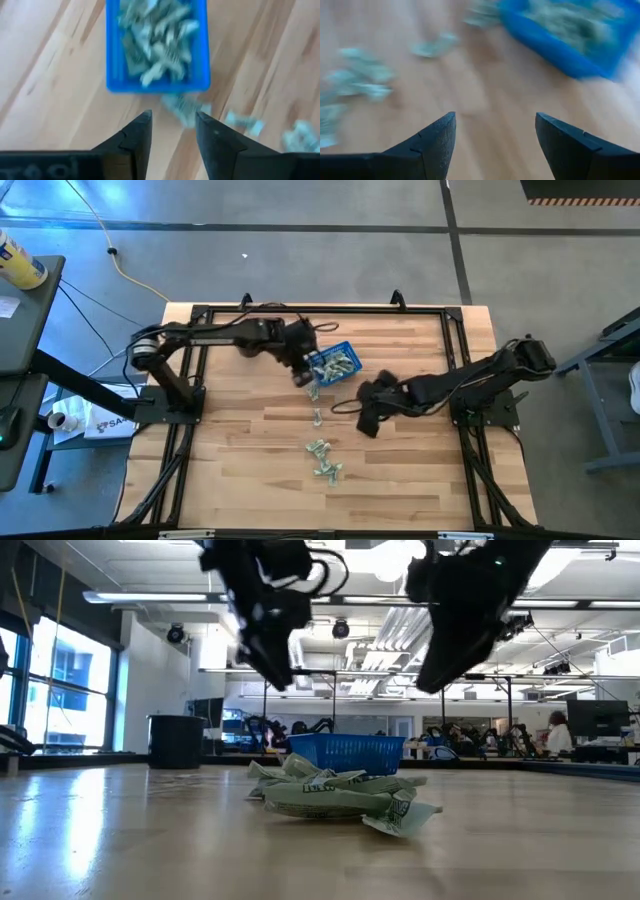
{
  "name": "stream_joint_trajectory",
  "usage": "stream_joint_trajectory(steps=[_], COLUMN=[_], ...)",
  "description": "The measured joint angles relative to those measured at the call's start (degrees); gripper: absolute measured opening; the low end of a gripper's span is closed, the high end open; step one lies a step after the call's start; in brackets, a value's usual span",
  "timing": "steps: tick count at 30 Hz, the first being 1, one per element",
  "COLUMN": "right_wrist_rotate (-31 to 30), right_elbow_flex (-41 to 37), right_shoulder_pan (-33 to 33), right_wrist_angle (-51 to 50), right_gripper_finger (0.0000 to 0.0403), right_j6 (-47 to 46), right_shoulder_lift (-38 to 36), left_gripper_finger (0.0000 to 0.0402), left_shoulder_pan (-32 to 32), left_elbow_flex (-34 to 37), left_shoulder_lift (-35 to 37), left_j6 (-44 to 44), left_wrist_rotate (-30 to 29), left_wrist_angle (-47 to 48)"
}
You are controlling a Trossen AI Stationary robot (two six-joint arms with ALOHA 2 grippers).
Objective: Pick and place Stevia / Truvia into bins
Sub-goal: Put the green stevia packet into the blue bin
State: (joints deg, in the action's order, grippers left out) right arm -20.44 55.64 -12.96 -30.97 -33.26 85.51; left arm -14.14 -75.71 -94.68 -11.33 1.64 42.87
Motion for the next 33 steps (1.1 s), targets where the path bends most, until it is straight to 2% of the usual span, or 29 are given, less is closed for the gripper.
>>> stream_joint_trajectory(steps=[4, 7, 15, 20, 23, 28, 33], right_wrist_rotate=[11.58, 16.69, 16.66, 16.51, 16.48, 12.55, 9.87], right_elbow_flex=[0.03, 1.32, 10.84, 18.31, 22.65, 26.82, 27.38], right_shoulder_pan=[-0.63, -3.83, -14.78, -15.23, -14.72, -15.46, -15.24], right_wrist_angle=[10.8, 11.64, 11.96, 11.25, 5.95, 0.32, 0.06], right_gripper_finger=[0.0261, 0.0261, 0.0261, 0.0261, 0.0261, 0.0261, 0.0261], right_j6=[6.38, 4.87, 9.41, 2.28, -1.93, -2.79, -3.62], right_shoulder_lift=[5.37, 9.75, 21.13, 28.4, 31.22, 31.76, 31.76], left_gripper_finger=[0.0184, 0.0177, 0.0168, 0.0167, 0.0166, 0.0166, 0.0166], left_shoulder_pan=[3.79, 6.33, 13.93, 16.65, 17.77, 19.2, 19.57], left_elbow_flex=[4.68, 10.61, 22.86, 23.72, 23.7, 23.7, 23.7], left_shoulder_lift=[5.51, 8.96, 15.51, 15.83, 15.85, 15.85, 15.85], left_j6=[-0.87, -4.98, -13.52, -14.67, -14.63, -14.46, -13.47], left_wrist_rotate=[-5.31, -7.01, -8.19, -8.4, -8.64, -8.88, -8.86], left_wrist_angle=[2.78, 2.27, -4.55, -5.5, -5.5, -5.36, -5.42])
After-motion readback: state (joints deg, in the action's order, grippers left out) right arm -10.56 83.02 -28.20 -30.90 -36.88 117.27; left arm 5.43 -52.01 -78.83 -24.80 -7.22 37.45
